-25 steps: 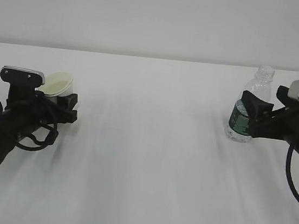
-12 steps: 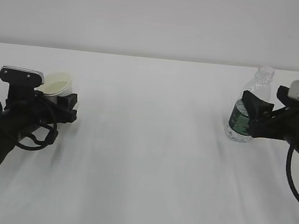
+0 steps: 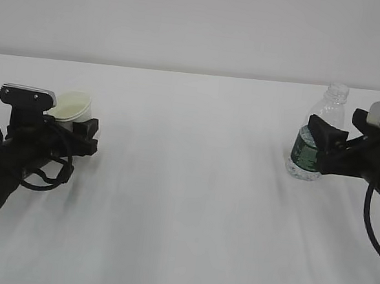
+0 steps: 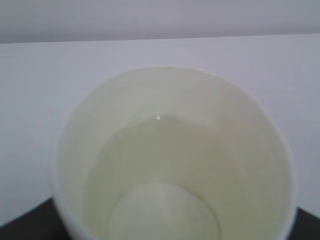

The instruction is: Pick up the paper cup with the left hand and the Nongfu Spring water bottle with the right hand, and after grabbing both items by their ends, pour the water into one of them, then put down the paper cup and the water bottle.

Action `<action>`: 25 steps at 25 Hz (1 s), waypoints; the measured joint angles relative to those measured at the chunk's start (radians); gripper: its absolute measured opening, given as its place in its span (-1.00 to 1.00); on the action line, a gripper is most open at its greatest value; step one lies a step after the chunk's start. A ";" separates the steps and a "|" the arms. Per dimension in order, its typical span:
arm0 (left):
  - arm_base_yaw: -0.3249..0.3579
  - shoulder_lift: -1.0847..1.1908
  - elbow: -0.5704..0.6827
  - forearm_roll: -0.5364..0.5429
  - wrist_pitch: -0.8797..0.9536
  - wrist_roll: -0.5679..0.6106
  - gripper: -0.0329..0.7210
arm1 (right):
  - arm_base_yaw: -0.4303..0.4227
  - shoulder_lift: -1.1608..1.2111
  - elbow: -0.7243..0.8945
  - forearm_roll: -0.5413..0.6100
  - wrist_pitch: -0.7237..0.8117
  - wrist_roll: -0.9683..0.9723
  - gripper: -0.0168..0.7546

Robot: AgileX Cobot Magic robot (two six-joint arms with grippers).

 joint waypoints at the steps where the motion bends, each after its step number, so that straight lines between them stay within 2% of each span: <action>1: 0.000 0.000 0.000 0.000 0.000 0.000 0.37 | 0.000 0.000 0.000 0.000 0.000 0.000 0.58; 15: 0.000 0.029 -0.003 0.000 -0.021 0.000 0.50 | 0.000 0.000 0.000 0.000 0.000 0.000 0.58; 20: 0.000 0.029 -0.003 0.000 -0.021 0.000 0.66 | 0.000 0.002 0.000 0.000 0.000 0.000 0.58; 25: 0.000 0.029 -0.003 0.029 -0.021 0.002 0.71 | 0.000 0.002 0.000 0.000 0.000 0.000 0.58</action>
